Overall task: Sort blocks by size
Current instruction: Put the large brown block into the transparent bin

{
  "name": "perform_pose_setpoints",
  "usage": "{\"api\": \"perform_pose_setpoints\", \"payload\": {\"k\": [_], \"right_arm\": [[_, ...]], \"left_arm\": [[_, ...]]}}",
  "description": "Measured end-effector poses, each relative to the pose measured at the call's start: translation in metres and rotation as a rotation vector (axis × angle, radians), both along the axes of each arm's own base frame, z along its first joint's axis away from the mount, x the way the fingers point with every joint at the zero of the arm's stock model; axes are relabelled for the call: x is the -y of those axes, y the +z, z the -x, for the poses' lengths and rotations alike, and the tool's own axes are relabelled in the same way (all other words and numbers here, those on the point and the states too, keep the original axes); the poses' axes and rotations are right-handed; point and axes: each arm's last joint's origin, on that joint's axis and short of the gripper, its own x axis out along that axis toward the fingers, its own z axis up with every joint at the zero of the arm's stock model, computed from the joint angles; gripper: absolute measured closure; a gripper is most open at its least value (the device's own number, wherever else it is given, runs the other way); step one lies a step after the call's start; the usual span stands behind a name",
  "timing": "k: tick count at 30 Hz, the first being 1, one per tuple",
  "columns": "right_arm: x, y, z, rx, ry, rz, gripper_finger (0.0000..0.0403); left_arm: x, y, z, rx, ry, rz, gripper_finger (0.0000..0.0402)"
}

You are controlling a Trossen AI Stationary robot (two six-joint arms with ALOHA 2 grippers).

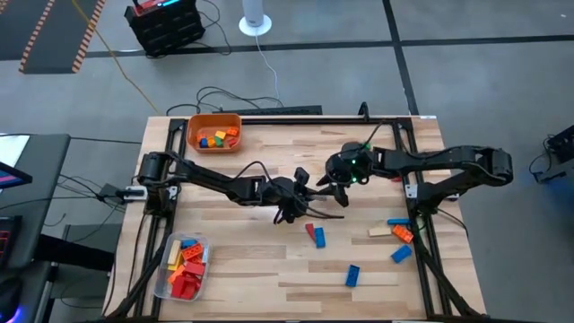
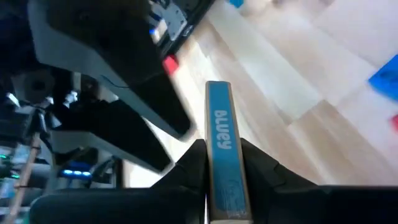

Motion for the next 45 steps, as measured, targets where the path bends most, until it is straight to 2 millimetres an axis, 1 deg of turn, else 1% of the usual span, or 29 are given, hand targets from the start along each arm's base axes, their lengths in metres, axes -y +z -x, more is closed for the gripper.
{"api": "perform_pose_setpoints", "payload": {"k": [3, 5, 7, 9, 14, 19, 22, 24, 27, 29, 33, 36, 39, 42, 45], "right_arm": [[0.005, 0.006, 0.007, -0.074, -0.009, 0.001, 0.0175], [0.005, 0.007, 0.013, -0.108, -0.009, 0.001, 0.0166], [0.005, 0.008, 0.017, -0.108, -0.017, 0.01, 0.0163], [0.005, 0.004, 0.02, -0.114, -0.049, 0.038, 0.0163], [0.008, -0.007, 0.022, -0.101, -0.097, 0.096, 0.0167], [0.018, -0.008, 0.024, -0.095, -0.136, 0.123, 0.017], [0.025, -0.008, 0.026, -0.099, -0.16, 0.126, 0.0171], [0.028, -0.007, 0.027, -0.096, -0.167, 0.139, 0.0171], [0.033, -0.006, 0.026, -0.068, -0.182, 0.15, 0.0171], [0.035, -0.006, 0.026, -0.064, -0.187, 0.156, 0.0171], [0.038, -0.006, 0.028, -0.071, -0.188, 0.168, 0.0171], [0.041, -0.006, 0.029, -0.071, -0.201, 0.168, 0.0171], [0.042, -0.006, 0.03, -0.071, -0.207, 0.168, 0.0171], [0.042, -0.006, 0.029, -0.072, -0.206, 0.167, 0.0171], [0.039, -0.007, 0.029, -0.078, -0.197, 0.161, 0.0171]], "left_arm": [[0.012, 0.004, 0.011, -0.084, 0.001, 0.065, 0.0352], [0.023, 0.006, 0.023, -0.182, -0.001, 0.137, 0.0352], [0.034, 0.01, 0.041, -0.307, 0.022, 0.229, 0.0352], [0.042, 0.018, 0.059, -0.403, 0.056, 0.344, 0.0352], [0.06, 0.042, 0.111, -0.656, 0.209, 0.696, 0.0352], [0.081, 0.075, 0.163, -0.764, 0.407, 0.967, 0.0351], [0.096, 0.09, 0.193, -0.837, 0.543, 1.135, 0.0351], [0.104, 0.094, 0.21, -0.853, 0.639, 1.186, 0.035], [0.116, 0.089, 0.232, -0.857, 0.752, 1.2, 0.035], [0.122, 0.082, 0.243, -0.878, 0.829, 1.213, 0.035], [0.134, 0.066, 0.259, -0.971, 0.984, 1.252, 0.0349], [0.135, 0.054, 0.266, -0.977, 1.123, 1.251, 0.034], [0.131, 0.046, 0.27, -0.977, 1.233, 1.227, 0.0304], [0.129, 0.047, 0.271, -1.011, 1.257, 1.232, 0.0257], [0.125, 0.05, 0.273, -1.095, 1.288, 1.234, 0.0221]]}}
